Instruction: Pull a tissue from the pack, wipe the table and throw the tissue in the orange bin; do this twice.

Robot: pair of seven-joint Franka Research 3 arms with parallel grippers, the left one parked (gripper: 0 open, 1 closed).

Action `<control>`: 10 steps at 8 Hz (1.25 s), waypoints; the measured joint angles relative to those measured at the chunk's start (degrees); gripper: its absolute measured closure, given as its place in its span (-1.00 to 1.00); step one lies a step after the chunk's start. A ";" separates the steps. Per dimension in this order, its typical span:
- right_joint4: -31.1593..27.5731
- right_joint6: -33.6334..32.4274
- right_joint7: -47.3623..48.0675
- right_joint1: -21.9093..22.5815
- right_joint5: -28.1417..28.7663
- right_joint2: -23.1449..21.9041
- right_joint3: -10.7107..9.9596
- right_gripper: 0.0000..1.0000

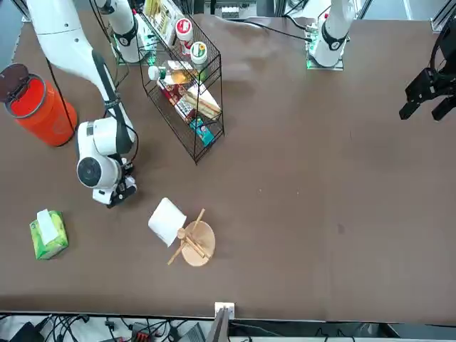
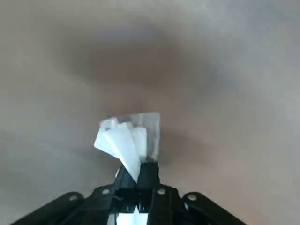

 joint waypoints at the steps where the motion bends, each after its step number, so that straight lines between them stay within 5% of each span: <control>1: 0.00 -0.12 -1.29 -0.04 -0.36 -0.45 -0.94 0.96; 5: 0.12 -1.70 -4.60 -0.23 -2.58 -1.60 -3.16 0.96; 10: 1.30 -13.13 -12.24 -4.36 -3.01 -10.74 -3.69 0.96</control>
